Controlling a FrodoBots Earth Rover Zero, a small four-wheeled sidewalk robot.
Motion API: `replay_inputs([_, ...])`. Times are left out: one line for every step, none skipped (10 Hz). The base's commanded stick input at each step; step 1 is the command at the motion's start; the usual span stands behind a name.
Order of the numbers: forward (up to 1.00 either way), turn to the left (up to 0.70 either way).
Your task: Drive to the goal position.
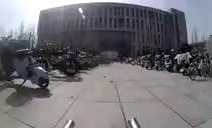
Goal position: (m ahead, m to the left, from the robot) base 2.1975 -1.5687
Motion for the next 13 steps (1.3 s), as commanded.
replay_inputs([1.00,0.00])
replay_inputs([1.00,0.00])
replay_inputs([1.00,0.00])
replay_inputs([1.00,0.00])
replay_inputs([1.00,0.00])
replay_inputs([1.00,-0.19])
replay_inputs([1.00,-0.27])
replay_inputs([1.00,-0.27])
replay_inputs([1.00,-0.27])
replay_inputs([1.00,-0.27])
replay_inputs([1.00,-0.27])
replay_inputs([1.00,-0.27])
replay_inputs([1.00,-0.27])
